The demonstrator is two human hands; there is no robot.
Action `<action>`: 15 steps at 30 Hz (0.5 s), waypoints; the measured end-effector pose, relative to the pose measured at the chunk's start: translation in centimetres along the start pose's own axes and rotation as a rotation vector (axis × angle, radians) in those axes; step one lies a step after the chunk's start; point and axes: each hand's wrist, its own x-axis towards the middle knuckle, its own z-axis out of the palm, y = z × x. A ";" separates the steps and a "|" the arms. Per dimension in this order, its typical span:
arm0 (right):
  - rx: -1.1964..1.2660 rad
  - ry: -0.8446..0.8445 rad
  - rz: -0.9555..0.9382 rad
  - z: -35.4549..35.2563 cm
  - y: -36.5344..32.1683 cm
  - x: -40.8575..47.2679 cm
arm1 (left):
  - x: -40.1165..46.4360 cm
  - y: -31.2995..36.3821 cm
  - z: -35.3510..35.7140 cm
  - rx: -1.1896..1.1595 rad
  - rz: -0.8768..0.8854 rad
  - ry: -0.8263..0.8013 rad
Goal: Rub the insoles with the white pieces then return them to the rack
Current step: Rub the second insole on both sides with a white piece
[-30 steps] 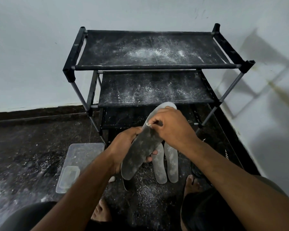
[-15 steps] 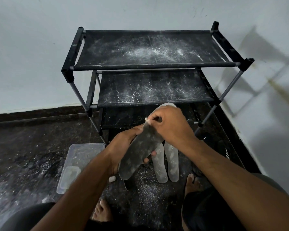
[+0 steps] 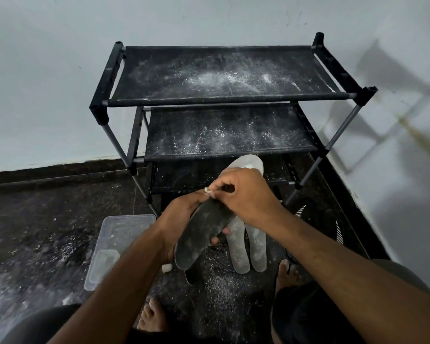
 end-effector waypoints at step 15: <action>-0.054 0.076 0.066 -1.0 1.0 0.4 | 0.2 0.0 0.2 -0.013 -0.021 -0.042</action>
